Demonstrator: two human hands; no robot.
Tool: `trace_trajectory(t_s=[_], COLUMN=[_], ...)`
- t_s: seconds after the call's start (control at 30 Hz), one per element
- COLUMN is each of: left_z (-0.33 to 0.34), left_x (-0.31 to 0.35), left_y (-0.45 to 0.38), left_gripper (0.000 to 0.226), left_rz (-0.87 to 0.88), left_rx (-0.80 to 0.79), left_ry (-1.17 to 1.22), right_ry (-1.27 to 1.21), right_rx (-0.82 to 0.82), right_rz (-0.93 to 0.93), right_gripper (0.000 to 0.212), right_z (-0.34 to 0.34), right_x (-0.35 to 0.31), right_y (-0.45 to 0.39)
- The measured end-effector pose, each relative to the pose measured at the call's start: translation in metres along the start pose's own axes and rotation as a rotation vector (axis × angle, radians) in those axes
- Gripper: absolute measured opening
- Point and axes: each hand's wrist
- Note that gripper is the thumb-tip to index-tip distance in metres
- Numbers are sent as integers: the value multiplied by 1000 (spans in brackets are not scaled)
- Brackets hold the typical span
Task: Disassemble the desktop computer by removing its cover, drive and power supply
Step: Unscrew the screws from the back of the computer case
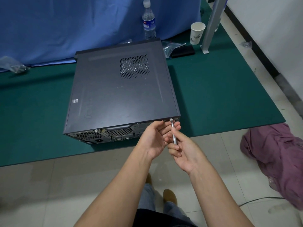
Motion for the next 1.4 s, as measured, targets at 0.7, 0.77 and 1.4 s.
trace_trajectory(t_s=[0.7, 0.77, 1.4], left_z=[0, 0, -1], left_x=[-2, -2, -2], left_y=[-1, -1, -3], left_gripper=[30, 30, 29], left_rz=[11, 14, 11], left_rx=[-4, 0, -6], left_ry=[41, 47, 57], right_ry=[-72, -81, -6], right_rx=[-50, -48, 1], right_rz=[48, 47, 29], right_gripper=[27, 25, 17], right_z=[-4, -6, 1], right_x=[1, 0, -2], right_y=[1, 2, -1])
Point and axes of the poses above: each hand's wrist, its own y-axis away from the middle knuckle, its own z-axis out of the palm, x = y × z, and after that the axes turned 12 degrees about x, right-handed
